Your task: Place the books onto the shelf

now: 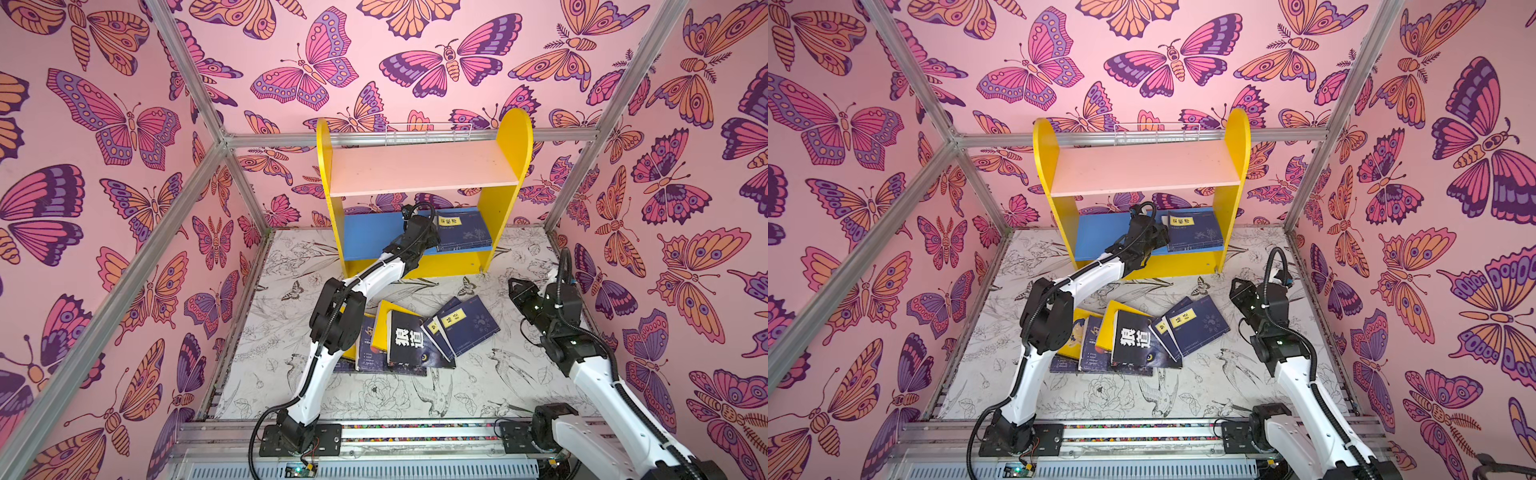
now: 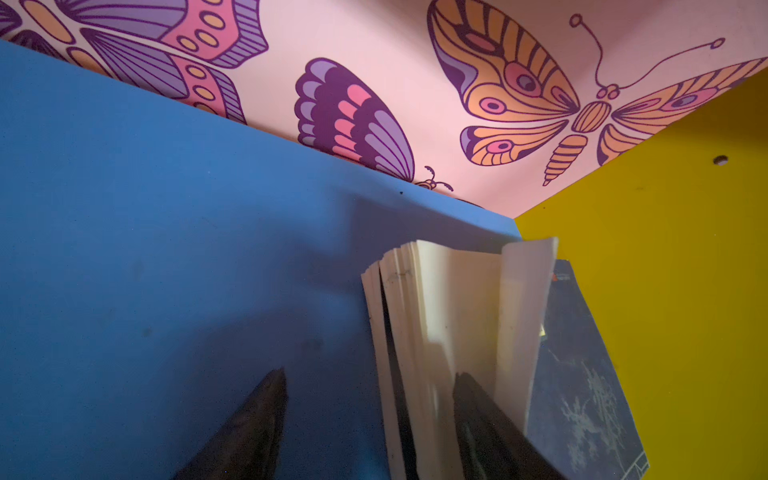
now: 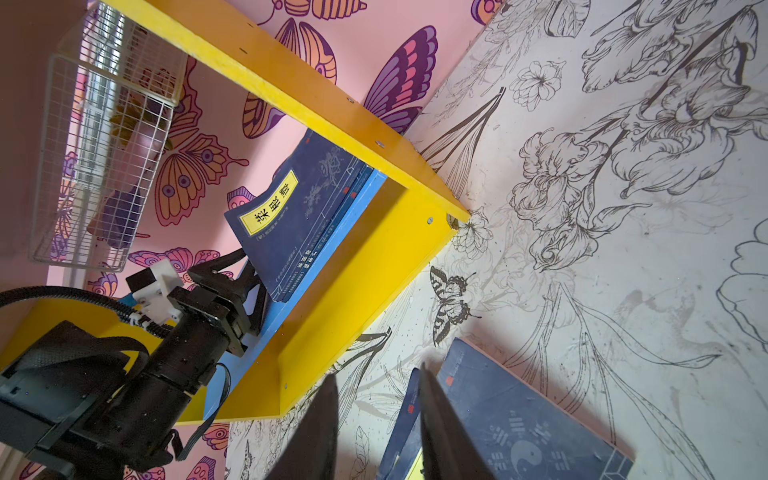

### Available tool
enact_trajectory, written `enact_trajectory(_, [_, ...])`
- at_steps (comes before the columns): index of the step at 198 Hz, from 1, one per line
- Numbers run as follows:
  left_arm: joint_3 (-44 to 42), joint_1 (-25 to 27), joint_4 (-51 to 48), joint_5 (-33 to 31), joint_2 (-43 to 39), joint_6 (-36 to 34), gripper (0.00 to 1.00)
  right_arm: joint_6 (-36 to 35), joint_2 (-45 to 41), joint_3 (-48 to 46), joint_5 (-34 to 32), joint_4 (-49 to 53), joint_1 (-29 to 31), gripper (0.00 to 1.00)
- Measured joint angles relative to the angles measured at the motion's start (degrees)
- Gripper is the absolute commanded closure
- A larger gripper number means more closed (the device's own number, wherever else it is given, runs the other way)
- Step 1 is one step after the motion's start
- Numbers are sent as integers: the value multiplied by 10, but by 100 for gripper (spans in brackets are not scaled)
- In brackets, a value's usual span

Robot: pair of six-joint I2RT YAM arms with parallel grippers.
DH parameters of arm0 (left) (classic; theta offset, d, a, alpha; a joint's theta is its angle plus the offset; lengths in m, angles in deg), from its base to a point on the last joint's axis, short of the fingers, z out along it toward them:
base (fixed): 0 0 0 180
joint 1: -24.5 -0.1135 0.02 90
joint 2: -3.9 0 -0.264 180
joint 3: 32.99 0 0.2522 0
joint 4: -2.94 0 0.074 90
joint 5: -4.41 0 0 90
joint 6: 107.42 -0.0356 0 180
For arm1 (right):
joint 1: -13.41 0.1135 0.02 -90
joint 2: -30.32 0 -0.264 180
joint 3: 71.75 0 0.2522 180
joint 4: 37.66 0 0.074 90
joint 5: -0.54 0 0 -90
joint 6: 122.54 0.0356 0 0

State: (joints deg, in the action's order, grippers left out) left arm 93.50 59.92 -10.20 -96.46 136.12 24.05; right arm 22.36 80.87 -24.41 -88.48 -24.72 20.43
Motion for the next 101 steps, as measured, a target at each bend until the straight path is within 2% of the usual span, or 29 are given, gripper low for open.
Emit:
enact_trajectory(57, [-21, -2, -2, -24, -16, -10, 28, -36, 1, 4, 17, 39, 0, 64])
enact_trajectory(74, [-76, -3, -10, -53, -59, -14, 28, -35, 5, 3, 23, 52, 0, 63])
enact_trajectory(101, [-233, -6, -29, -123, -188, -11, 28, 3, 12, -36, 37, 44, 0, 63])
